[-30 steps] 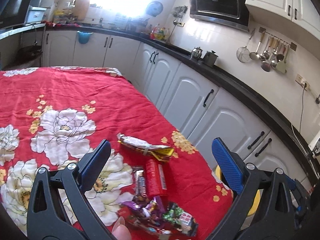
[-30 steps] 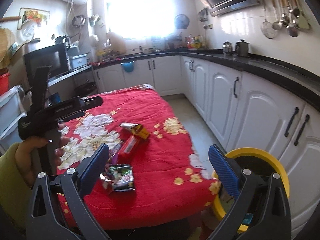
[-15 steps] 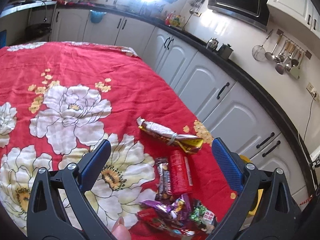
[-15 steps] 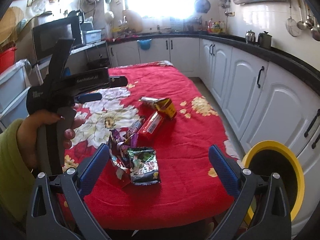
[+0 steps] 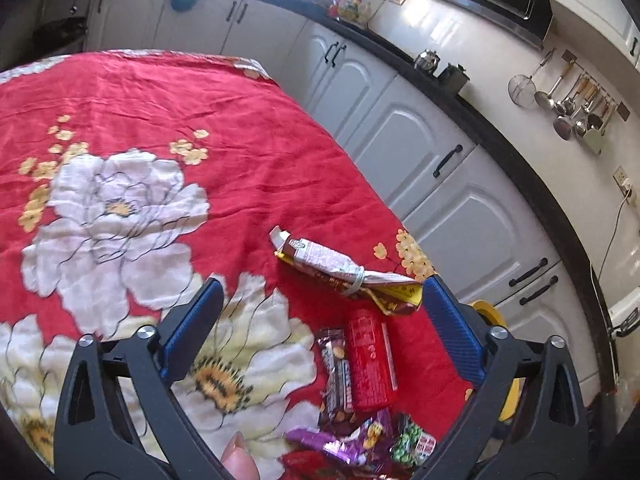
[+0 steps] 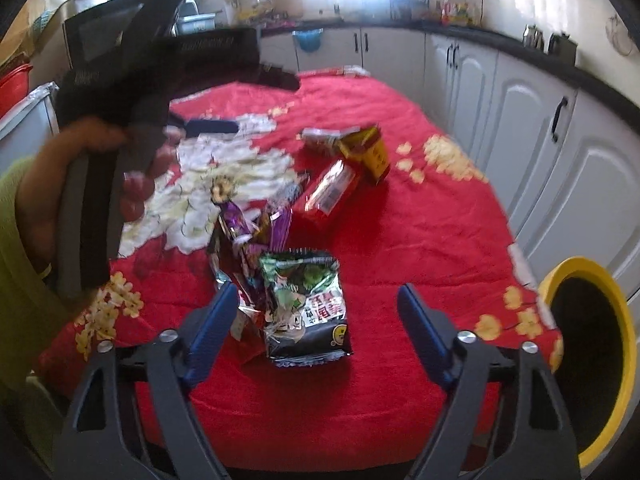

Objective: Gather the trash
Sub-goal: 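Grasp the green snack bag with the right gripper while the left gripper grasps the white-gold wrapper, then carry the green snack bag and white-gold wrapper with both grippers over the yellow bin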

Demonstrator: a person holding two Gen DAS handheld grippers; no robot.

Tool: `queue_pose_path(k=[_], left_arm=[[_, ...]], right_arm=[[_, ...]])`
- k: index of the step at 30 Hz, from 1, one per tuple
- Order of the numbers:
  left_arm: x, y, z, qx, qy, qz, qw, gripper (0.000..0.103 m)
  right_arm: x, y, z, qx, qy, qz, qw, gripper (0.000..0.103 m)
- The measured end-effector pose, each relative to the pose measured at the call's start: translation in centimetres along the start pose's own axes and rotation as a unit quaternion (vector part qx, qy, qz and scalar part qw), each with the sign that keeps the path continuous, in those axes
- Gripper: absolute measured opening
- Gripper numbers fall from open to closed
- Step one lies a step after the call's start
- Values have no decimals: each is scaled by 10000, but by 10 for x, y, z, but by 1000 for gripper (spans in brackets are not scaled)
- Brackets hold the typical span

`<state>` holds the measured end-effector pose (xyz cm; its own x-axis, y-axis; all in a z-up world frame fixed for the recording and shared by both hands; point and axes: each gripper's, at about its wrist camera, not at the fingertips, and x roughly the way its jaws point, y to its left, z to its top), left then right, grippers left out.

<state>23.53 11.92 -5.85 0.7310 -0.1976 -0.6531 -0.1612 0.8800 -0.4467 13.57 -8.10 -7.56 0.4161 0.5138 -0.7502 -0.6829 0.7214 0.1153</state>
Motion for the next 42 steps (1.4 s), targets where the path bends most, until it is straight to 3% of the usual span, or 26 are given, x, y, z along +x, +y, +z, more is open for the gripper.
queue_pose_path(k=[7,9,15,21,22,24,31,42], left_arm=[[34,6,11,-525,544,-492,9959,85],[45,9,11,-754,712,-579,9929,85],[74,13,9,-1143,1057,-677,9855,78],[86,17,13,-1275,1076,-504,9847,52],[88,18,13,-1291,1085,-442,9847,41],[91,20,13,-1318,1119,-431,9840,38],[85,28,15,-1526,939,-745,9810,23],[33,-9,28,-652,22,-828,9944,18]], right_arm=[[13,-11,-5,213,176,175,9995,54],[14,-16,-6,271,163,206,9993,45],[12,-27,-8,378,121,164,9991,39],[10,-34,-10,509,74,134,9986,38],[10,-35,-10,516,67,120,9986,38],[9,-35,-11,534,50,98,9985,38],[5,-37,-11,552,-20,-54,9985,37],[-14,-37,-6,564,-245,-138,9980,37]])
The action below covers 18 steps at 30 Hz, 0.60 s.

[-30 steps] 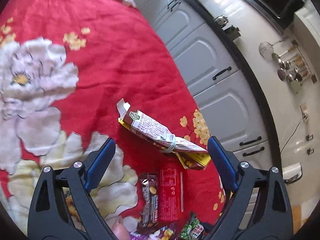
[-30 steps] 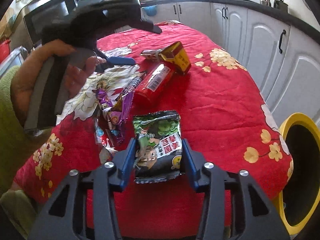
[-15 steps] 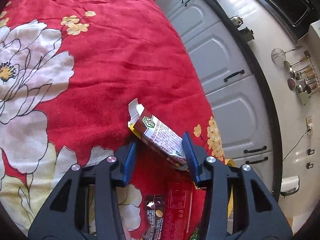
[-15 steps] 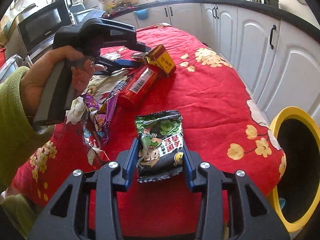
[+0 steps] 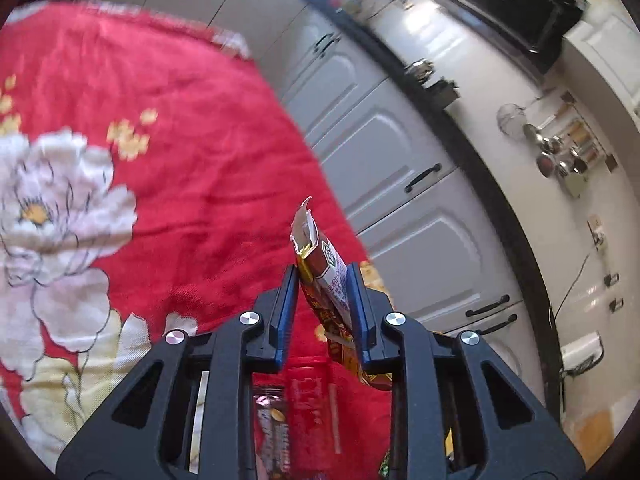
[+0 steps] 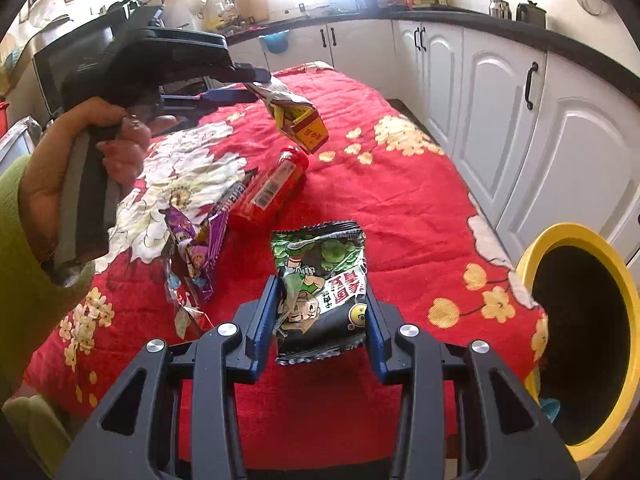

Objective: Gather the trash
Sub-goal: 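Carry the green snack bag and white-gold wrapper with both grippers over the yellow bin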

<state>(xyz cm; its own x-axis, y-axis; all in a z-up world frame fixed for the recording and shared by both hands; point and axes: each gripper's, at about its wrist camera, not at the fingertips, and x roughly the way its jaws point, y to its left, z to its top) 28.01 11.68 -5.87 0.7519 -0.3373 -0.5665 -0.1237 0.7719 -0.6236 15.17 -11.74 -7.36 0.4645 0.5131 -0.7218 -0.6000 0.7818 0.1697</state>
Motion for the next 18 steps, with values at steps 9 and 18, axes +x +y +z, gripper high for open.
queue_pose_path(k=[9,18], left_arm=[[-44,-35,-10,627,-469,-202,9967,18],[-67,-63,-32,1201,-657,-207,9904,18]], right_arm=[[-19,-2,6,26,-202,-24,9998,37],[-47,-13,13,107,-515,-159,9985,37]])
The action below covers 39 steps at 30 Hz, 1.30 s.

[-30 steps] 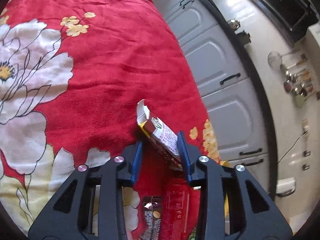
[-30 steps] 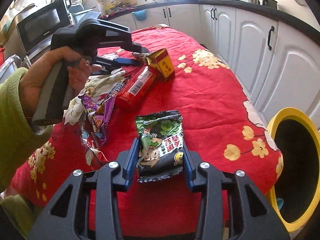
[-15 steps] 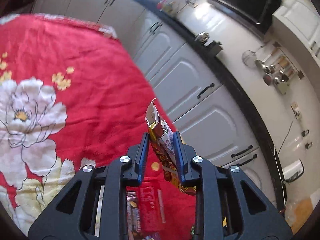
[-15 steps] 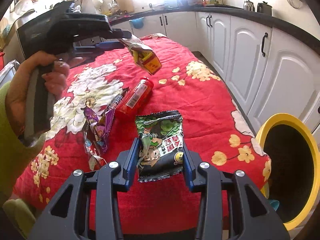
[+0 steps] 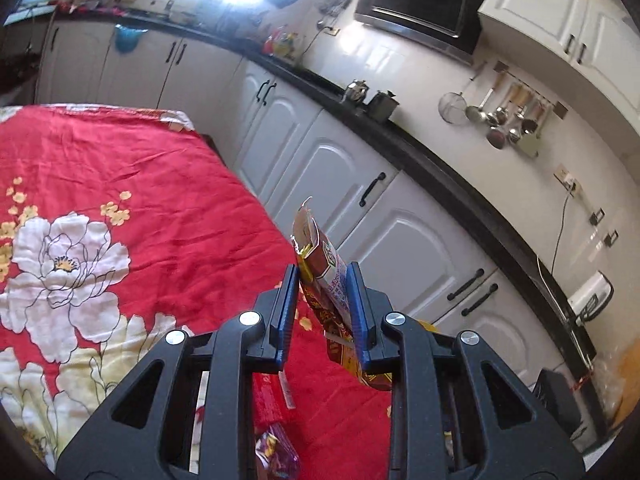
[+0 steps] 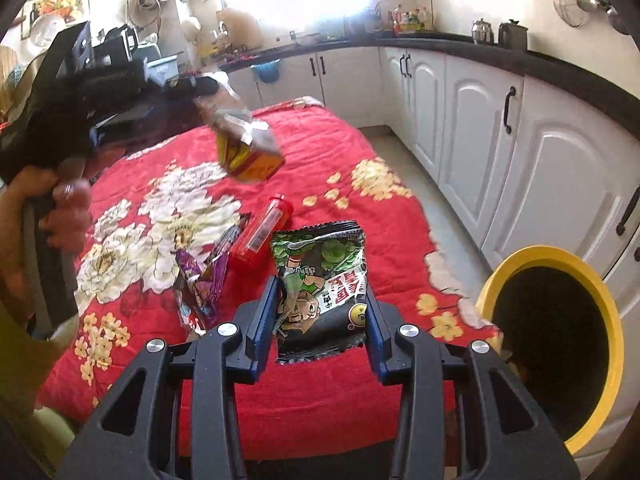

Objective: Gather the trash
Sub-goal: 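Carry the green snack bag and white-gold wrapper with both grippers over the yellow bin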

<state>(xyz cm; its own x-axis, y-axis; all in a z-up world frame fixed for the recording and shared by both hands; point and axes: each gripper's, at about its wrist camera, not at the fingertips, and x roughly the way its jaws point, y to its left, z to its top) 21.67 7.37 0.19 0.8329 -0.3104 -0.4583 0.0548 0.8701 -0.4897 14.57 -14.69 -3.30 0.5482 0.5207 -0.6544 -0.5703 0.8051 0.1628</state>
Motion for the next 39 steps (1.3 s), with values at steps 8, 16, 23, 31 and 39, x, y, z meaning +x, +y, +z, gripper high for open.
queue_pose_path(k=[8,16,23,31,39], left_arm=[[-10,-20,-12,243,9,-70,9997,18],[-6,-49,-21,552,42,-165,9983,18],[5,-79,-27,773,110,-324,9964,18],[23,-113,-36,1034,197,-466,9933,18],[50,-149,-51,1242,339,-563,9901,18]], right_arm=[[-32,-23,11,128,-345,-214,9991,37],[-59,-46,18,265,-621,-403,9969,37],[-78,-67,17,409,-767,-586,9945,37],[-97,-99,7,660,-837,-847,9907,37],[-109,-132,-8,947,-880,-1064,9859,37]])
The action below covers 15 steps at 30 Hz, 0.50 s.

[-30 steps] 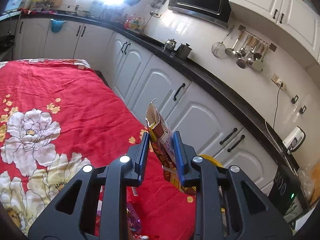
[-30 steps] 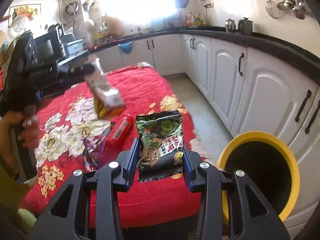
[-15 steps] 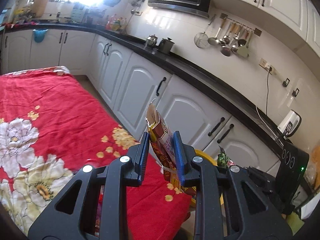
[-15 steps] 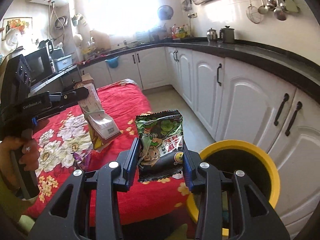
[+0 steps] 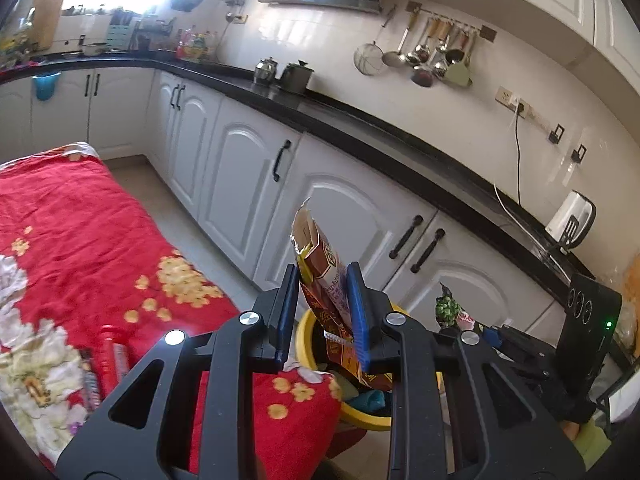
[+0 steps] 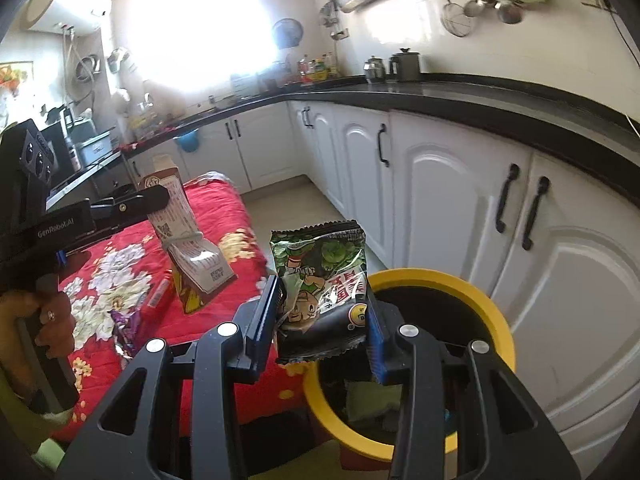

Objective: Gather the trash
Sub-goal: 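Carry the green snack bag and white-gold wrapper with both grippers over the yellow bin, then open the right gripper while the left gripper opens, dropping both items into the bin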

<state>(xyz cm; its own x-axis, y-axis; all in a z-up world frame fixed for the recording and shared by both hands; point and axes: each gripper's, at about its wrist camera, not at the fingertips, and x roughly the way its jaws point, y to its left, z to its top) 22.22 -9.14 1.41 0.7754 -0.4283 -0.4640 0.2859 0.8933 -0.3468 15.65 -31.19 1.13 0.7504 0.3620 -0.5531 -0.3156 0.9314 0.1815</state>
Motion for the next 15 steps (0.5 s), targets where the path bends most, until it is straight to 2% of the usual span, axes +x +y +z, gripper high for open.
queue_pose_path(k=[10,15], left_arm=[[49,-39,-15,234,320,-117,9991,19],[76,-57,-27,522,473,-40,9975,19]], right_arm=[[11,-48,-24,444,246,-231,9984,37],[22,-66,-37,631,407,-266,9968,38]])
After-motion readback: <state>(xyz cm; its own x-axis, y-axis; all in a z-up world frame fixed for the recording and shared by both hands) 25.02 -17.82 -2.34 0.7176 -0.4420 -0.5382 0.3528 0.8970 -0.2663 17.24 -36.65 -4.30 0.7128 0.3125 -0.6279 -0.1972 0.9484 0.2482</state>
